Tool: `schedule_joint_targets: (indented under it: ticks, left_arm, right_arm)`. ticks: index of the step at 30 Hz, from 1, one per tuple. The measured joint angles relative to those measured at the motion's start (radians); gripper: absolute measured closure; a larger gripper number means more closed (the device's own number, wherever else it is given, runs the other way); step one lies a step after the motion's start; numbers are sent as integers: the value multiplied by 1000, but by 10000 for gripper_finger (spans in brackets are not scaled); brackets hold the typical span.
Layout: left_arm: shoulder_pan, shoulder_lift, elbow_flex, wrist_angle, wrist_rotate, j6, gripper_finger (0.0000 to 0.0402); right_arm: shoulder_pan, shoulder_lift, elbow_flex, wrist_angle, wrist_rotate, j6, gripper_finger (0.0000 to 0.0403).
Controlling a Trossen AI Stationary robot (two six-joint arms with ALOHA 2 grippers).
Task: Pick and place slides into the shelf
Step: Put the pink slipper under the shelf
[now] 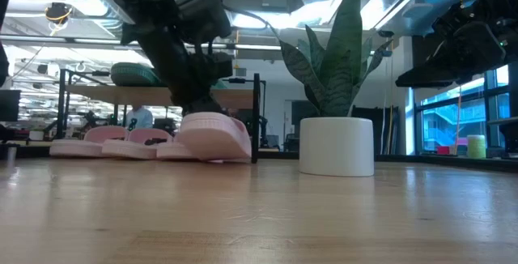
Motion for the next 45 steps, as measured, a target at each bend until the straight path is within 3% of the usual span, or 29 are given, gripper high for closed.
schedule_joint_targets:
  ticks: [10, 27, 38, 45]
  left_arm:
    - [68, 3, 2, 14, 39, 1, 386]
    - [50, 6, -1, 12, 54, 34, 353]
    - [49, 6, -2, -3, 106, 0, 262]
    - [49, 6, 24, -51, 157, -4, 241]
  right_arm:
    - [0, 0, 0, 0, 0, 2, 249]
    - [0, 0, 0, 0, 0, 3, 249]
    - [0, 0, 0, 0, 0, 3, 249]
    - [0, 0, 0, 0, 0, 3, 249]
